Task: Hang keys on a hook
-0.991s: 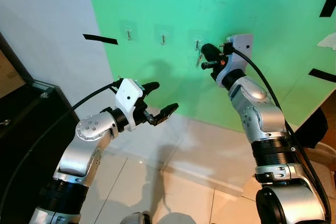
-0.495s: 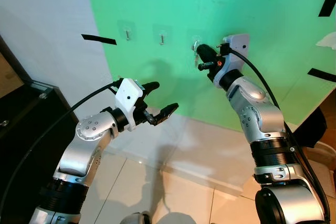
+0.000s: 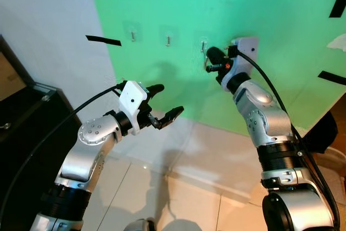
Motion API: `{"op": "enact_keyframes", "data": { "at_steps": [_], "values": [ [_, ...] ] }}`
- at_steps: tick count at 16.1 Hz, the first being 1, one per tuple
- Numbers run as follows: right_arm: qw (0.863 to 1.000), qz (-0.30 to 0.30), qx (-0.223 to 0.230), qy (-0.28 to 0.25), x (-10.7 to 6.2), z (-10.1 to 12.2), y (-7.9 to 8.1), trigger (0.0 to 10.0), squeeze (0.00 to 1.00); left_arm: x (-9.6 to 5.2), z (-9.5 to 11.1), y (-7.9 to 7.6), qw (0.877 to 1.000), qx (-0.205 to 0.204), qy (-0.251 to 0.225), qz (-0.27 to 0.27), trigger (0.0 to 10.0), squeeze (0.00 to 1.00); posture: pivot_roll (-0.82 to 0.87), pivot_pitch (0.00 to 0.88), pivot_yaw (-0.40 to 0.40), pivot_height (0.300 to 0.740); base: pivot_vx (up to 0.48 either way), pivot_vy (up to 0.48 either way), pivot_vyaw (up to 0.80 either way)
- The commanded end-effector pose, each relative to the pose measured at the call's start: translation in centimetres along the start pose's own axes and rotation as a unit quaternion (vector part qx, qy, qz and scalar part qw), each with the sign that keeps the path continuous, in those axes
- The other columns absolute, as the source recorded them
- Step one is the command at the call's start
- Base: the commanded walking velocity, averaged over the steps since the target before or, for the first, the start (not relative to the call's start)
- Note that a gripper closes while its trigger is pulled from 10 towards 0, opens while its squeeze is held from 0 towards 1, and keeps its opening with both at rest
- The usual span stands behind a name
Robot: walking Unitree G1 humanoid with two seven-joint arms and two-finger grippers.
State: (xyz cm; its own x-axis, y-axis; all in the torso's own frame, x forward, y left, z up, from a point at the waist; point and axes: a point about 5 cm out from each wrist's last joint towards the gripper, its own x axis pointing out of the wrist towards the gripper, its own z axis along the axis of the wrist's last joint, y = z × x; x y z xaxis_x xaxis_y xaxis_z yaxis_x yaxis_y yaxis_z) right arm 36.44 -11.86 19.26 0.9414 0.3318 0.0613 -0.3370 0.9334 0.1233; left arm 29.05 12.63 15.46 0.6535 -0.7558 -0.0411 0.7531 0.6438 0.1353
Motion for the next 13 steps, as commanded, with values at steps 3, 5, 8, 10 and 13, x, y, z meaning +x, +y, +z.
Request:
{"op": "enact_keyframes", "data": {
  "at_steps": [3,5,8,10,13],
  "values": [
    [1.0,-0.029,0.0,-0.008,-0.4,0.6,-1.6,10.0,0.0,0.2,0.5,0.0,1.0,0.007,-0.004,-0.005,10.0,0.07,-0.07,0.0,0.055,0.74,0.0,0.0,0.0],
    [0.999,-0.037,0.004,-0.01,-0.8,0.3,-1.7,10.0,0.0,0.3,0.5,0.0,1.0,0.008,-0.004,-0.007,10.0,0.06,-0.08,0.0,0.058,0.74,0.0,0.0,0.0],
    [1.0,-0.016,0.006,0.004,-1.1,-0.2,-1.5,10.0,0.0,0.3,0.5,-0.1,1.0,0.007,-0.004,-0.01,10.0,0.06,-0.08,0.0,0.059,0.74,0.0,0.0,0.0],
    [1.0,0.013,0.0,0.016,-1.3,-0.5,-1.0,10.0,0.0,0.3,0.4,-0.1,1.0,0.007,-0.003,-0.011,10.0,0.06,-0.08,0.0,0.057,0.74,0.0,0.0,0.0],
    [0.998,0.067,-0.003,0.02,-1.3,-0.6,0.7,10.0,0.0,0.2,0.4,-0.2,1.0,0.008,-0.003,-0.011,10.0,0.06,-0.08,0.0,0.055,0.74,0.0,0.0,0.0]
  ]
}}
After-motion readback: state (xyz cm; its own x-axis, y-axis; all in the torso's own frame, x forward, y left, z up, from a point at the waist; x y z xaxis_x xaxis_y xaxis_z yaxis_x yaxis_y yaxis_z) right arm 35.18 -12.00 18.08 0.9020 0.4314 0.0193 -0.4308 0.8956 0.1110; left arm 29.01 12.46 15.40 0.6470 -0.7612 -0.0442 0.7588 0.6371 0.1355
